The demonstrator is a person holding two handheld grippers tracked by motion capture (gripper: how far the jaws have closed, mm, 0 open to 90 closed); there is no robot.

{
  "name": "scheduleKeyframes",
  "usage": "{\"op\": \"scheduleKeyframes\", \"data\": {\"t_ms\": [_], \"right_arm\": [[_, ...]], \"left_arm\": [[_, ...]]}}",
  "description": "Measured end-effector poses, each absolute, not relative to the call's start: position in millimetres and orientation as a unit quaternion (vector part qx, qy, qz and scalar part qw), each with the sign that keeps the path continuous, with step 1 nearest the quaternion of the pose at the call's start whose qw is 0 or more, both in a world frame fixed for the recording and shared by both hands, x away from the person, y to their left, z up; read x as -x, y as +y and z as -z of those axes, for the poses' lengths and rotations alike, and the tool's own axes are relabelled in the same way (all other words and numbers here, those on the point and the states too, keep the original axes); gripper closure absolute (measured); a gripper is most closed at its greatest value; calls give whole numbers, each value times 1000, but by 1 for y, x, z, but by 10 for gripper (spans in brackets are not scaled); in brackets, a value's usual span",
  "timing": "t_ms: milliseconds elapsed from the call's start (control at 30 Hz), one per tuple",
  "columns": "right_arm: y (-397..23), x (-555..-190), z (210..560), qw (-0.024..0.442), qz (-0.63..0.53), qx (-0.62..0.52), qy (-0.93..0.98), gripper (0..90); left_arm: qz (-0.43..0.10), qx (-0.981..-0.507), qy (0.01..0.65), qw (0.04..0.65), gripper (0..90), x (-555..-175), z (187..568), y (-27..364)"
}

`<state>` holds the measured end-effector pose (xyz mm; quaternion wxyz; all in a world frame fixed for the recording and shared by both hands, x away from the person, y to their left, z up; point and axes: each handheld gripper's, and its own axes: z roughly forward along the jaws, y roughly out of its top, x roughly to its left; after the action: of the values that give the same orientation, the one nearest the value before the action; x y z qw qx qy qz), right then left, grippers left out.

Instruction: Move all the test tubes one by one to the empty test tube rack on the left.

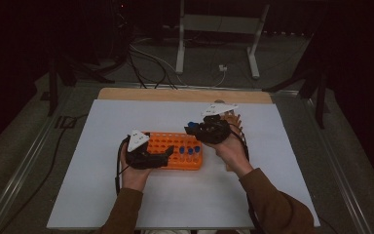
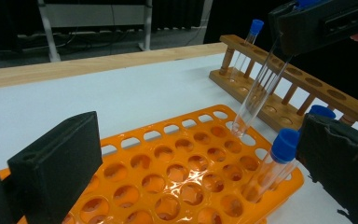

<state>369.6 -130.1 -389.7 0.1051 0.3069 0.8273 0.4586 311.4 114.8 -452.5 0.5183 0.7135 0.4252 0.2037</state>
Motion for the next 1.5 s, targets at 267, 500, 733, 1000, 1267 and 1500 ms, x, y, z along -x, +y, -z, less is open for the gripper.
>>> {"op": "scheduleKeyframes", "data": {"t_ms": [267,500,733,1000,1267,1500], "right_arm": [[-114,-365,389,97,-458,-291,834,764],[-98,-360,388,88,-459,-275,840,763],[-84,-355,390,80,-457,-262,846,763],[-75,-351,391,75,-458,-252,849,763],[-73,-350,391,75,-456,-251,850,763],[-75,-351,391,76,-461,-253,847,694]], "left_arm": [[-206,-721,416,515,43,-310,450,110],[-215,-726,406,512,99,-308,448,107],[-228,-729,389,515,335,-304,447,103],[-221,-737,372,519,638,-303,447,102],[-217,-743,367,516,772,-303,449,101],[-218,-743,367,516,779,-303,450,100]]}}
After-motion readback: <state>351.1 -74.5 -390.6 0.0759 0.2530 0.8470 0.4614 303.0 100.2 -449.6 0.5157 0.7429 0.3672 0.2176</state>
